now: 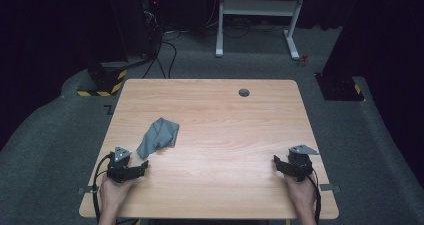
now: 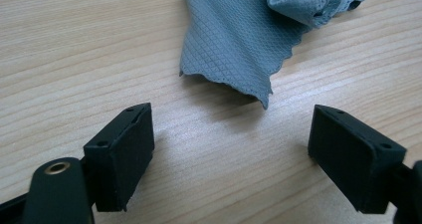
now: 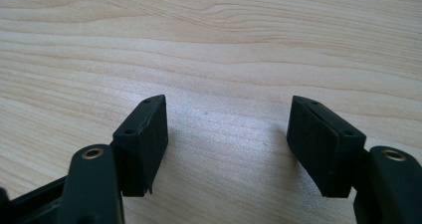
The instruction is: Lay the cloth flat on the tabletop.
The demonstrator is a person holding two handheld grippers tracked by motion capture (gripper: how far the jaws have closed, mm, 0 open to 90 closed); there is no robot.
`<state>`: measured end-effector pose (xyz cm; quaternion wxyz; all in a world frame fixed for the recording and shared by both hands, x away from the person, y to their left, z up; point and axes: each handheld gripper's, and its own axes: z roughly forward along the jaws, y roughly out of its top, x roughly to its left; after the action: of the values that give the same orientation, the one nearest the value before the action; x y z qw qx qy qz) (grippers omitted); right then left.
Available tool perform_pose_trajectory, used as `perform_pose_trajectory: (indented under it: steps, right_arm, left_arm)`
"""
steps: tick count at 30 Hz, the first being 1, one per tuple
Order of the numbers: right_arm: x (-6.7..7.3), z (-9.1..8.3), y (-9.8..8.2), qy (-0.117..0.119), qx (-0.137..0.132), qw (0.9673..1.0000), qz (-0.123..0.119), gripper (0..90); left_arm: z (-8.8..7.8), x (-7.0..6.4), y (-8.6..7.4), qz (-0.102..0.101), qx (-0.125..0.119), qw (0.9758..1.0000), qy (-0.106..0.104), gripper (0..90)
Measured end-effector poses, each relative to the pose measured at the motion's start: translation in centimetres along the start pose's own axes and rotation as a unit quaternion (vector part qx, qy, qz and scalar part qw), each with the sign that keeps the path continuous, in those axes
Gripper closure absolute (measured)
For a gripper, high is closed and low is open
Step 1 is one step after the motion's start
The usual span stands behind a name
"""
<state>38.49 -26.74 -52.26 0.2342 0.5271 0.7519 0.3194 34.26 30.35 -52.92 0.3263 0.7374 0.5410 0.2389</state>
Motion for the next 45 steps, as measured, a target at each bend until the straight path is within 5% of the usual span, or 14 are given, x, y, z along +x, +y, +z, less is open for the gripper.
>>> perform_pose_trajectory:
  steps: [25,45]
  right_arm:
    - [0.0,0.0,0.0,0.0,0.0,1.0,0.0,32.2]
    - [0.1,0.0,0.0,0.006,0.0,1.0,-0.004,31.9]
  left_arm:
    - [0.0,0.0,0.2,-0.01,-0.015,0.9998,-0.012,19.1]
    - [0.5,-1.5,3.2,-0.002,-0.034,0.9988,-0.035,20.5]
